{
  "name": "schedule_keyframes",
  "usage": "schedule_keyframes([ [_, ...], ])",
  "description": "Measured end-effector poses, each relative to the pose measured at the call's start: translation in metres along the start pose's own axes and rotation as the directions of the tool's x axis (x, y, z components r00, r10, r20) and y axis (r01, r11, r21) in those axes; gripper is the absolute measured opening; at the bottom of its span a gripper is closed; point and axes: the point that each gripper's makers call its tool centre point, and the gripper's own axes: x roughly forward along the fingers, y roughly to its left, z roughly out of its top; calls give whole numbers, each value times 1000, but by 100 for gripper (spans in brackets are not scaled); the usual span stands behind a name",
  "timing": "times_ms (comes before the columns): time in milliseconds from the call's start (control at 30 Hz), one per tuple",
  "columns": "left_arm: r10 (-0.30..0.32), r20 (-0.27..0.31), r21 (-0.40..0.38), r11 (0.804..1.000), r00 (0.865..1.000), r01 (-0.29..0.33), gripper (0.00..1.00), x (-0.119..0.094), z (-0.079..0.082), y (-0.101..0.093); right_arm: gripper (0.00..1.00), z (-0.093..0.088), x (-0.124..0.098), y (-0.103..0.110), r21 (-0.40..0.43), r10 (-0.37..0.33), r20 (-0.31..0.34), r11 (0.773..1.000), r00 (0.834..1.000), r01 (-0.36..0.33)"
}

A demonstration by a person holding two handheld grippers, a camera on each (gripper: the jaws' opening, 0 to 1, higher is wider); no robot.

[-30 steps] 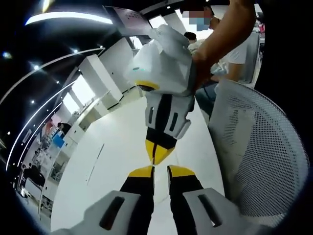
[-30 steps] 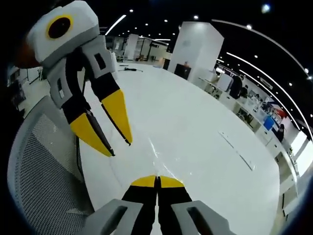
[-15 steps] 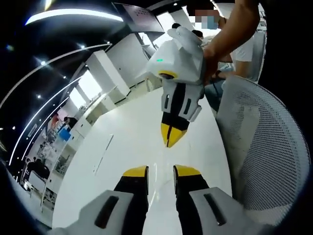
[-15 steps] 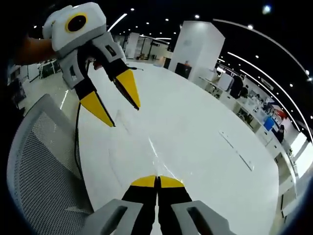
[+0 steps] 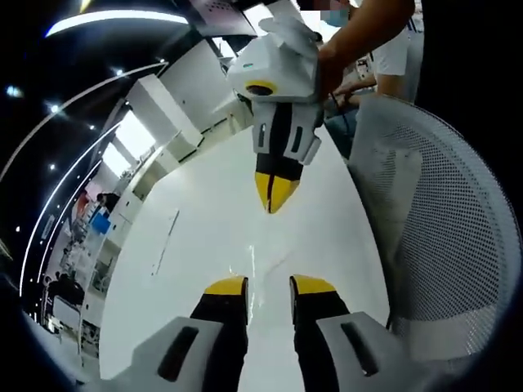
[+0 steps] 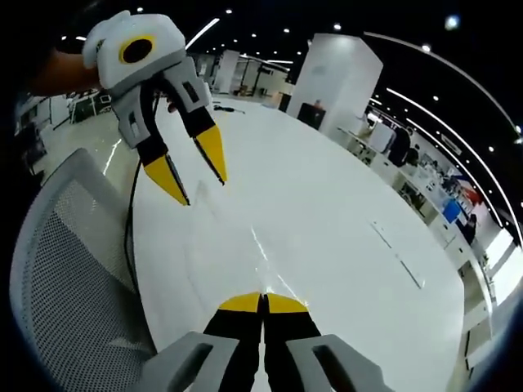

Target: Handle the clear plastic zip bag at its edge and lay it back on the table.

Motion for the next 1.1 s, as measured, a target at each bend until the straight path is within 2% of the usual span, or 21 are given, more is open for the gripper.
schedule_keyframes([
  [200, -12, -33, 47, 999, 999, 14, 16, 7, -3, -3, 0, -1, 2, 2, -11, 3, -13, 1000, 1000, -3],
  [300, -21, -33, 44, 999, 999, 22, 14, 9, -3, -5, 0, -1, 3, 3, -8, 3, -21, 1000, 1000, -3],
  [667, -12, -58, 56, 998, 998, 16, 1, 16, -9, -11, 0, -1, 2, 5, -7, 5, -29, 1000, 1000, -5],
  [1100, -20, -68, 67, 997, 997, 25, 0, 19, -13, -11, 0, -1, 2, 7, -21, 9, -29, 1000, 1000, -9],
])
